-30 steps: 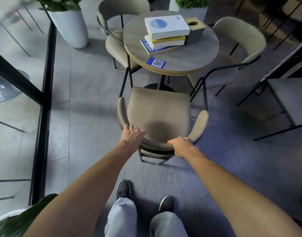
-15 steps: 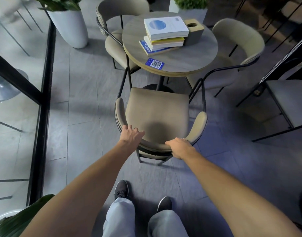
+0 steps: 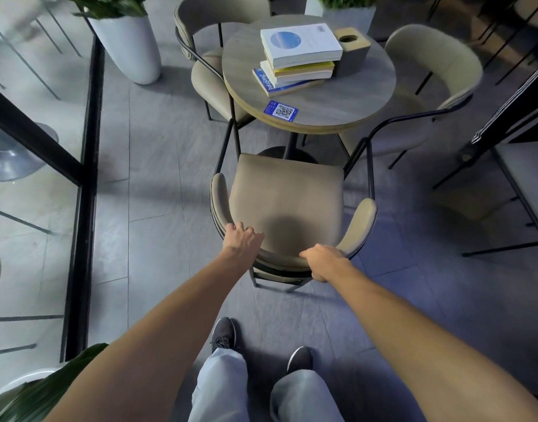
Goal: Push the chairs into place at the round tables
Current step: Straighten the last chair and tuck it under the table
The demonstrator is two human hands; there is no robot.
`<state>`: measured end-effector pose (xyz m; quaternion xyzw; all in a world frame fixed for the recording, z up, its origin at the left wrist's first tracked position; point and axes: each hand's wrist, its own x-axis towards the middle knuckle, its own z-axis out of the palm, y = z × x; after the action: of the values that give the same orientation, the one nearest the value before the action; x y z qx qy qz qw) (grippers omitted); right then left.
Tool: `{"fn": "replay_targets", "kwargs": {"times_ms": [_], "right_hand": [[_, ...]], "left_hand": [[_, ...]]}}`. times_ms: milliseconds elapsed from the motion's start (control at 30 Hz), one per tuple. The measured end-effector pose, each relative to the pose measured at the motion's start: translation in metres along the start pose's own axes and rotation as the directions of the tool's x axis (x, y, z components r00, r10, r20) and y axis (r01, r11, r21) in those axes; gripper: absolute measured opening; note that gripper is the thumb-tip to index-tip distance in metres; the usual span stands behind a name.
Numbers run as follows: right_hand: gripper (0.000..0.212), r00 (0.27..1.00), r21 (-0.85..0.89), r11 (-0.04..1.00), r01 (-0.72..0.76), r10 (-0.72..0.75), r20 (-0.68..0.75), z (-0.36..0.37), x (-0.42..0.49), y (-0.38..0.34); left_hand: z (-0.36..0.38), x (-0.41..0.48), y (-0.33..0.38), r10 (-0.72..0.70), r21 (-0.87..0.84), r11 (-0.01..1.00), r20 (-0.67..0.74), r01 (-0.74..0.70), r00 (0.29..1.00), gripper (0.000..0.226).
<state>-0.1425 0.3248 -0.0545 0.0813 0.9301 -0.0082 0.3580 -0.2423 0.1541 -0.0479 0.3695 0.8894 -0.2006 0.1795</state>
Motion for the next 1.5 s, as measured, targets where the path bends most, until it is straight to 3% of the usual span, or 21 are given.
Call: {"fn": "replay_targets", "kwargs": {"times_ms": [200,300,400,667,867,1167,1500], "right_hand": [[0.028,1.000,0.169,0.986,0.006,-0.011,0.029,-0.007,-0.008,0.017],[0.044,1.000,0.242,0.970,0.010,-0.010,0.001,-0.027,-0.019,0.036],[0.048,0.998,0.286,0.958,0.016,0.005,-0.070,-0.051,-0.030,0.059],[0.058,0.965,0.266,0.963,0.042,0.031,-0.262,-0.116,-0.065,0.141],[0.044,0.942,0.233,0.972,0.028,0.052,-0.331,-0.161,-0.069,0.196],[0.037,0.897,0.145,0.989,-0.010,0.073,-0.435,-0.230,-0.024,0.303],[0.051,0.917,0.072,0.997,-0.027,0.053,-0.396,-0.321,0.070,0.455]], "left_hand": [[-0.017,-0.002,0.007,0.100,-0.006,0.995,0.021,-0.100,0.995,0.034],[-0.044,0.000,0.016,0.123,-0.017,0.992,-0.031,-0.123,0.992,0.034],[-0.085,0.006,0.030,0.117,-0.031,0.992,-0.087,-0.120,0.989,0.035],[-0.203,0.020,0.088,0.038,-0.098,0.993,-0.243,-0.064,0.969,0.038],[-0.266,0.048,0.122,0.047,-0.087,0.993,-0.303,-0.076,0.952,0.034],[-0.355,0.165,0.147,0.025,-0.110,0.992,-0.342,-0.066,0.939,0.038],[-0.467,0.327,0.160,-0.001,-0.063,0.998,-0.286,-0.018,0.958,0.036]]}}
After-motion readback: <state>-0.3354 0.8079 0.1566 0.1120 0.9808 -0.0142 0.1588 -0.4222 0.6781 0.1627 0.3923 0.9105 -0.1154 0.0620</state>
